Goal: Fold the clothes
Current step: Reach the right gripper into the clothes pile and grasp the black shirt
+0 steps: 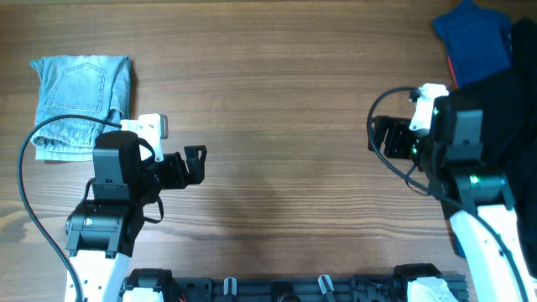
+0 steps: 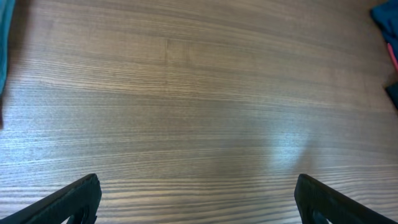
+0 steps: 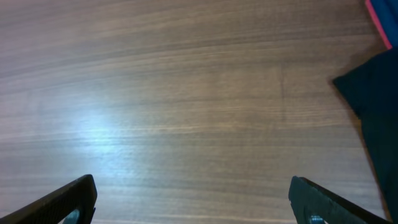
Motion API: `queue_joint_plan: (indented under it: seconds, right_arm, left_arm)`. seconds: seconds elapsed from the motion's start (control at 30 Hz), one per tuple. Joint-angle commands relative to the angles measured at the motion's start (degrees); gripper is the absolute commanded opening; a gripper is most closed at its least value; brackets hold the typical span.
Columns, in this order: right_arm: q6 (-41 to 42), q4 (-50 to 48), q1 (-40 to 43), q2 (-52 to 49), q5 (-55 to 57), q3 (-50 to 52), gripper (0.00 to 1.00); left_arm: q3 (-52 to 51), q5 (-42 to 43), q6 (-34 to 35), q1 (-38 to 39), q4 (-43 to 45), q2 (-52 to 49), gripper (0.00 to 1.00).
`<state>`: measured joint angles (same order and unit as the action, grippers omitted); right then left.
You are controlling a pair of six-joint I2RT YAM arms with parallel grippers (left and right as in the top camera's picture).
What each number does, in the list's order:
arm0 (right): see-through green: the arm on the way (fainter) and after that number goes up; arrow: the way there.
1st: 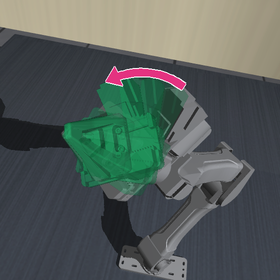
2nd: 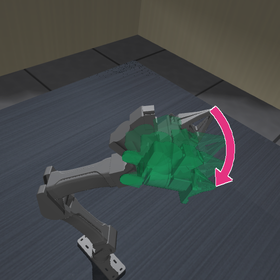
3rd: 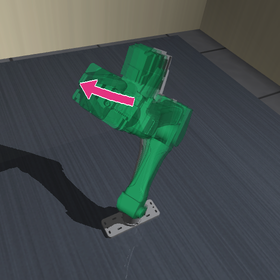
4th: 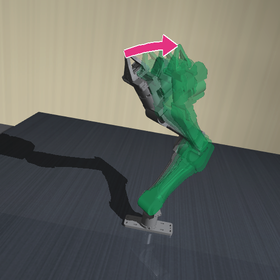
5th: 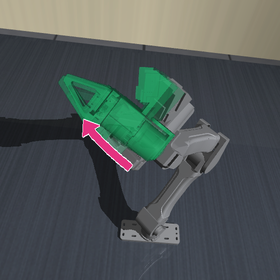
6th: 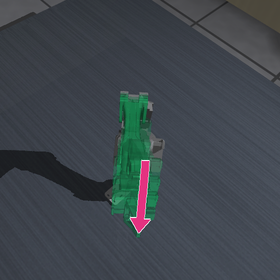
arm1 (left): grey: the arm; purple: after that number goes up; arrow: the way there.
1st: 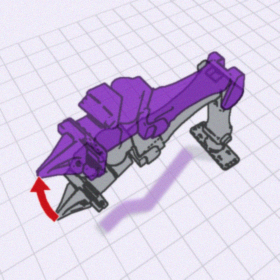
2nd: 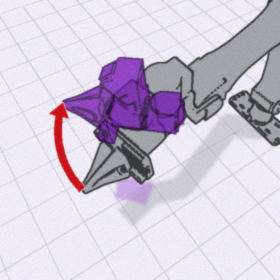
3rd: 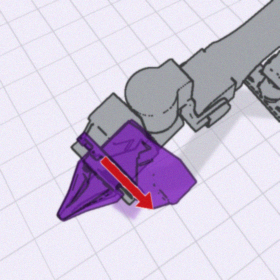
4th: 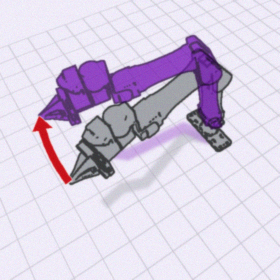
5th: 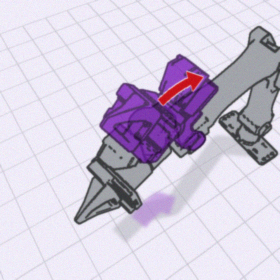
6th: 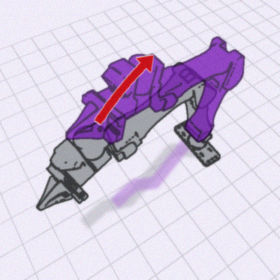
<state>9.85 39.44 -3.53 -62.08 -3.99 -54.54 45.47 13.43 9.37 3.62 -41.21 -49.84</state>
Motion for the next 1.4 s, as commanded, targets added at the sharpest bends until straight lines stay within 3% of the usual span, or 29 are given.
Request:
queue_joint_plan:
  seconds: [0.0, 0.07, 0.37, 0.5, 0.77, 1.1, 1.23, 1.27, 1.3, 1.33, 1.37]
  right_arm:
    - [2.51, -2.32, 0.39, -5.20, 13.70, -1.33, 1.00]
    - [5.57, -4.59, 2.19, -10.23, 22.93, -1.33, 1.00]
    - [4.63, -22.40, 12.98, -31.17, 23.43, -1.33, 0.98]
    - [-1.66, -29.51, 14.69, -36.15, 23.28, -1.33, 0.93]
    - [-3.89, -33.24, 16.92, -43.60, 23.69, -1.33, 0.88]
    - [-3.93, -35.69, 18.56, -48.26, 23.69, -1.31, 0.71]
    - [-3.85, -35.63, 18.56, -50.07, 23.67, -1.33, 0.52]
    - [-3.89, -35.78, 18.56, -49.92, 23.69, -1.33, 0.36]
    - [-3.87, -35.76, 18.56, -49.64, 23.71, -1.38, 0.11]
    - [-3.87, -35.65, 18.56, -49.16, 23.69, -1.44, 0.04]
    - [-3.89, -35.45, 18.56, -48.39, 23.69, -1.51, 0.04]
  left_arm:
    - [1.27, 1.11, 0.55, -0.37, 1.14, 0.17, 1.00]
    - [1.27, 1.11, 0.52, -0.37, 2.10, 0.17, 1.00]
    - [1.27, 1.11, 0.52, -0.37, 3.08, 0.04, 1.00]
    - [1.27, 1.11, 0.52, -0.37, 3.08, -0.94, 1.00]
    - [1.27, 1.11, 0.52, -0.37, 3.15, -2.78, 1.00]
    - [1.27, 1.11, 0.55, -0.37, 3.72, -2.78, 1.00]
    - [1.27, 1.11, 0.55, -0.37, 3.72, -2.78, 1.00]
    - [1.27, 1.11, 0.55, -0.37, 3.72, -2.78, 1.00]
    - [1.27, 1.11, 0.55, -0.37, 3.72, -2.78, 1.00]
    - [1.27, 1.11, 0.55, -0.37, 3.72, -2.78, 1.00]
    - [1.27, 1.11, 0.55, -0.37, 3.72, -2.78, 1.00]
